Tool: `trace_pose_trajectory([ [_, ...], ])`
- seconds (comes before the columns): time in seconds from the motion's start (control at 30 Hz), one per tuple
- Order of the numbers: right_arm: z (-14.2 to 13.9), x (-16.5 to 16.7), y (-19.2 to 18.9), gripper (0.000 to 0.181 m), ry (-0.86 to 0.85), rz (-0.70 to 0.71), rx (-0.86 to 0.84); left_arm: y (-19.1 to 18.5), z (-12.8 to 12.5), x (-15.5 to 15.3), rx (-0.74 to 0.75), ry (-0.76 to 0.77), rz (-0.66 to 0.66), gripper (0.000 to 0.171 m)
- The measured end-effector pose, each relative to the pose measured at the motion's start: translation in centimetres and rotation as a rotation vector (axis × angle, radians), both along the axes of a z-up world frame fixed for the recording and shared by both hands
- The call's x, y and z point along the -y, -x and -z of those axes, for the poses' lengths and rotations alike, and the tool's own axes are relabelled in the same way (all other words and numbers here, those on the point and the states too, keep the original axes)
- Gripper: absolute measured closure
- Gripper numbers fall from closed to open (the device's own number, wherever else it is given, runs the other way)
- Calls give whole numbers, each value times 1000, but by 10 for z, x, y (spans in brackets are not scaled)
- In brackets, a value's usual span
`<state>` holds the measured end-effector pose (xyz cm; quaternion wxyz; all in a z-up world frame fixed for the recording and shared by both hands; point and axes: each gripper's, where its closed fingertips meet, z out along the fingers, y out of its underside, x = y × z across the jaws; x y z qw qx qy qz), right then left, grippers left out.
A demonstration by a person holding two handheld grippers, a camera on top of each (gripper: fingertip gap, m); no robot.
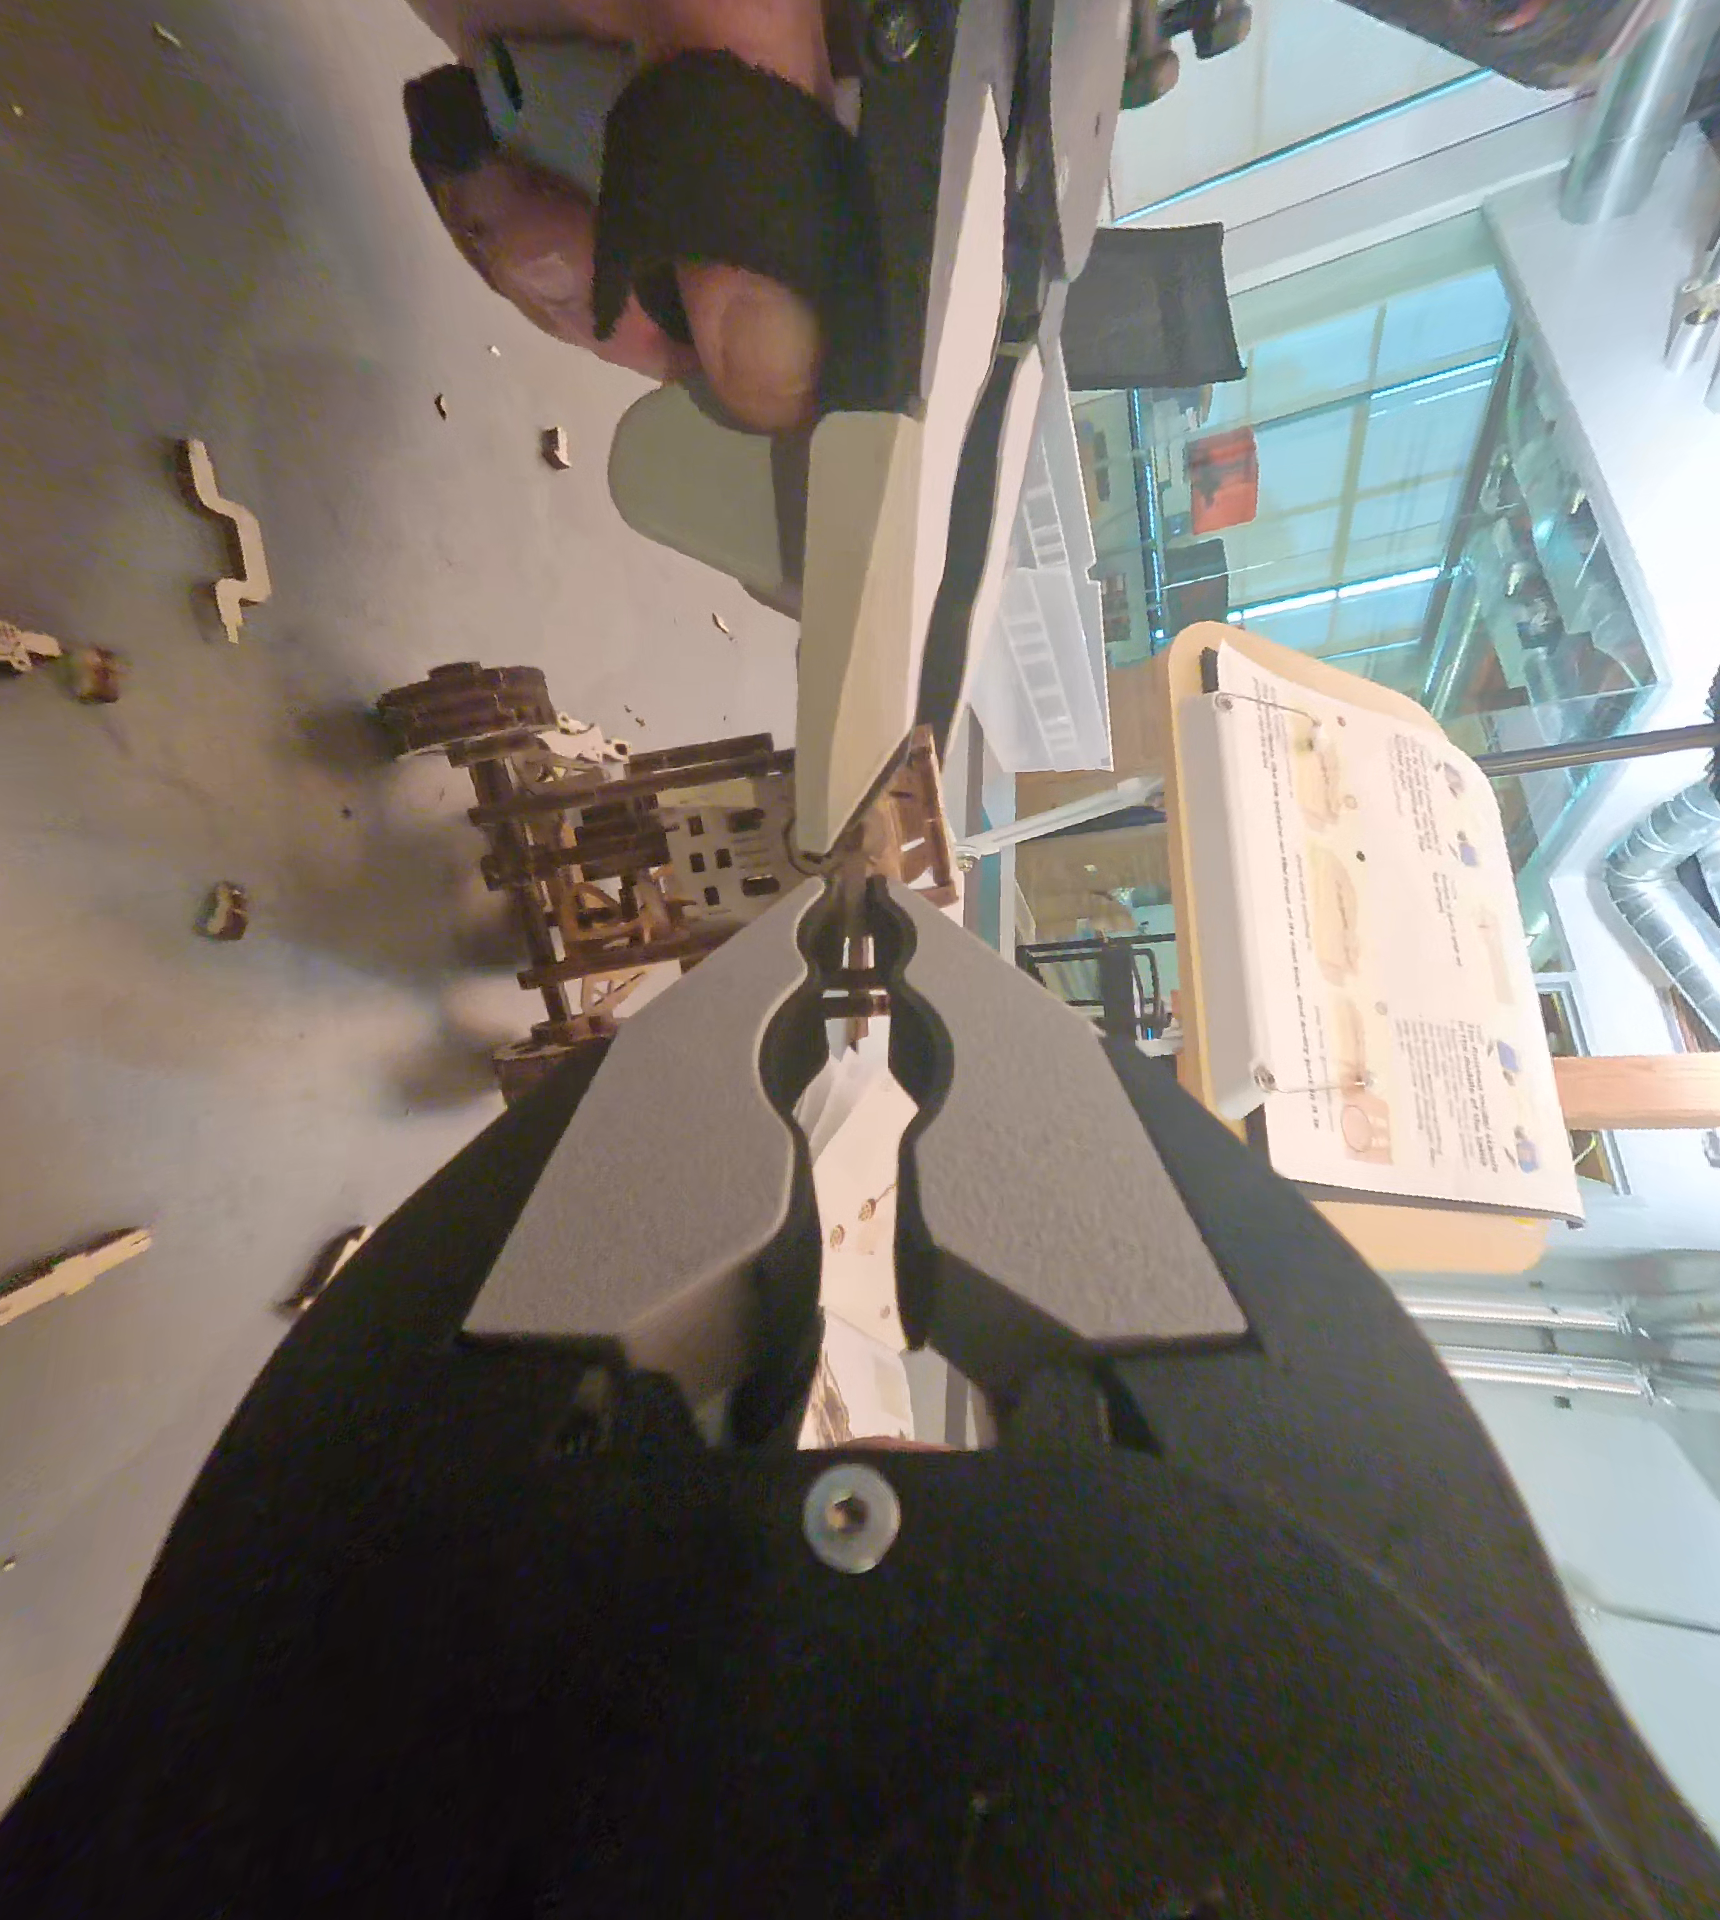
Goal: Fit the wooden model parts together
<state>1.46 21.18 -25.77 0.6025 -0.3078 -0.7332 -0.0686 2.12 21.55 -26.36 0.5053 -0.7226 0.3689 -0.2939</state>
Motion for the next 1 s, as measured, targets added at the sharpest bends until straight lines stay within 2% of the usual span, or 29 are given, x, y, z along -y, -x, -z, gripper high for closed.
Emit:
trace_pose_trajectory([
  [0.4, 0, 0, -1, 179, 43, 7, -5, 3, 1, -3, -9, -25, -26, 140],
  [0.5, -3, -1, -3, 164, 72, 10, -13, 4, 1, -4, -7, -24, -30, 141],
  [0.67, -11, -1, -4, 139, 258, -2, -40, 3, 1, -3, -24, -35, -18, 141],
  [0.8, -10, 1, -2, 140, 501, -41, -29, 0, 2, 0, -43, -48, 5, 141],
  [0.87, -9, -2, -1, 135, 586, -44, -12, 0, 2, 1, -48, -54, 17, 141],
  [1.0, -2, -1, -2, 136, 754, -67, 66, -1, 2, 3, -70, -75, 37, 141],
])
